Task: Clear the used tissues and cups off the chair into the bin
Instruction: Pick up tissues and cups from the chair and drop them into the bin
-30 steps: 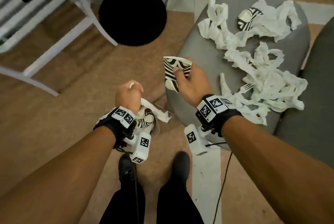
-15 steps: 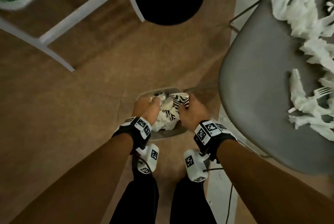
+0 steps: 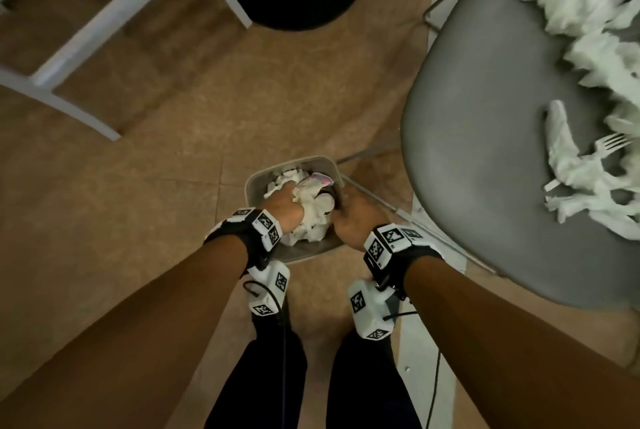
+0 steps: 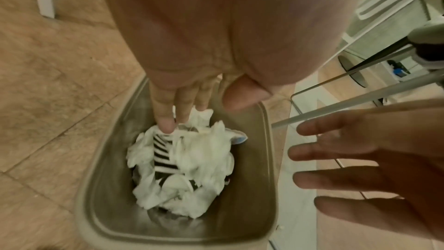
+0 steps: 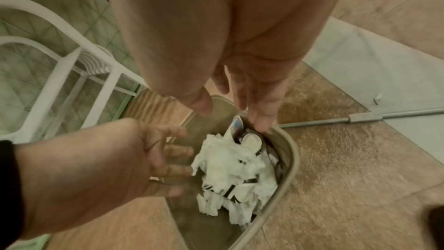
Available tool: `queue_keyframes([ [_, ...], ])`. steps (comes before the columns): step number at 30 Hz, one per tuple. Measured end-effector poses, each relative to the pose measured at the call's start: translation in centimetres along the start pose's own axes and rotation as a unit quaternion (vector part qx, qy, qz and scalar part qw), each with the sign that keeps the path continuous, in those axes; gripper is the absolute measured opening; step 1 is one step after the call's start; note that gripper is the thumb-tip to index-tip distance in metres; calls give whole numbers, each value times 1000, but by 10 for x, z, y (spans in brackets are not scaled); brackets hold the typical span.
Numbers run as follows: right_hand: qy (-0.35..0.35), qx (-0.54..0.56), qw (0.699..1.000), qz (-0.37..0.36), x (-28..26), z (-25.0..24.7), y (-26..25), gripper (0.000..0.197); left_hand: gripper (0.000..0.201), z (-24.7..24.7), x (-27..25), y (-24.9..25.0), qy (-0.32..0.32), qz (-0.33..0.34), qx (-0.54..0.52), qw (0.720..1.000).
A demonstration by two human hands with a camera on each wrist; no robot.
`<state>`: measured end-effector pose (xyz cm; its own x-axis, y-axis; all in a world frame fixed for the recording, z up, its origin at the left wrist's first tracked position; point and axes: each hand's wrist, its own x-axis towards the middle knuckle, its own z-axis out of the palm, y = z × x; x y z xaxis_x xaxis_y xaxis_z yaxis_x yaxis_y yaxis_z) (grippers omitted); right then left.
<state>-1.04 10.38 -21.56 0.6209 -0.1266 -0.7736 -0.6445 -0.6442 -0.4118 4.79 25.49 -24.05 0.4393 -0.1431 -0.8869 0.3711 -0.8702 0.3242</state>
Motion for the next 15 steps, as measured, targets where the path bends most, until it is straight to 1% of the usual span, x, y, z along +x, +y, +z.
queue_keyframes([
  [1, -1, 4, 1000, -4, -7, -8, -3, 35, 66, -5, -1, 2, 19, 7, 4, 1000],
  [3, -3, 33, 999, -25, -22, -27, -8, 21, 60, -17, -11, 13, 82, 27, 20, 996],
  [5, 15, 56, 997, -57, -38, -51, -14, 29, 49, -31, -23, 32, 135, 52, 35, 989],
  [6, 18, 62, 996, -69, -48, -63, -19, 30, 45, -37, -33, 45, 154, 63, 45, 985],
  [7, 19, 75, 994, -83, -58, -76, -22, 26, 41, -43, -41, 59, 173, 81, 56, 980],
  [9, 26, 94, 990, -106, -75, -99, -30, 21, 34, -53, -58, 90, 197, 124, 70, 970],
  [12, 58, 105, 984, -129, -101, -144, -32, 25, 29, -57, -81, 152, 223, 184, 85, 954],
  [14, 90, 98, 981, -142, -114, -170, -25, 24, 27, -50, -93, 184, 264, 231, 90, 932],
  [15, 113, 93, 980, -138, -119, -187, -13, 22, 27, -39, -99, 203, 276, 273, 95, 917],
])
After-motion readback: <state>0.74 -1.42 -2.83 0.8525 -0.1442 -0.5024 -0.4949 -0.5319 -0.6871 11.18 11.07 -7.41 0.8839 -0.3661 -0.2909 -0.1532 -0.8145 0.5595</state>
